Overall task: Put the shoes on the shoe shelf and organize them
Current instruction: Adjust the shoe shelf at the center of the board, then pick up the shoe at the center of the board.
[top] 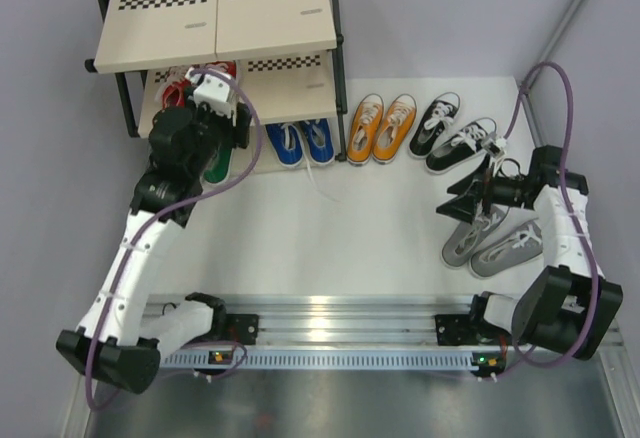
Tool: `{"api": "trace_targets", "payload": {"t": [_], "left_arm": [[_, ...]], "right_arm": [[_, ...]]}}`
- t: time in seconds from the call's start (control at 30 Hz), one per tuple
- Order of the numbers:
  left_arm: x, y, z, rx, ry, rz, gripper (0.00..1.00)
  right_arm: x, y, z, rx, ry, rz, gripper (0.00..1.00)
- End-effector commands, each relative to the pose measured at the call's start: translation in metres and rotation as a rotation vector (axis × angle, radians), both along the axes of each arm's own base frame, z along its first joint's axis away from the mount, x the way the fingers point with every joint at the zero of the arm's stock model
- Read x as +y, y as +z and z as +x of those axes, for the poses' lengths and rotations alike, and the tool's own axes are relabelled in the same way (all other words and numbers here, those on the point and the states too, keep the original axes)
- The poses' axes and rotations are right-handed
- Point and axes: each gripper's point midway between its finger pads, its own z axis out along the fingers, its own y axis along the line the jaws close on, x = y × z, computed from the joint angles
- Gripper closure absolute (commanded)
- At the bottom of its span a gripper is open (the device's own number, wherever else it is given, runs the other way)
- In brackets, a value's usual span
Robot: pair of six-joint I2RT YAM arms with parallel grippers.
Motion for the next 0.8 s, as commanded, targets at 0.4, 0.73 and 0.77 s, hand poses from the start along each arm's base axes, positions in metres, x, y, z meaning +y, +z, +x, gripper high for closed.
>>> {"api": "trace_targets", "payload": {"t": [0.4, 0.73, 0.77], "left_arm": [[-0.024, -0.087, -0.129, 0.296, -0.079, -0.598, 0.2], [-0.006, -0.146, -0.172, 0.333, 0.047, -0.854, 0.15], [-0.006, -0.149, -0.173, 0.333, 0.051, -0.87, 0.15]], "right_arm": [[-0.01, -0.004, 0.086, -0.132, -0.216, -0.422, 0.01], [0.044, 0.007, 0.206, 0.007, -0.665, -0.289, 0.0], [0.048, 0.004, 0.213, 0.019, -0.673, -0.286, 0.01]]}}
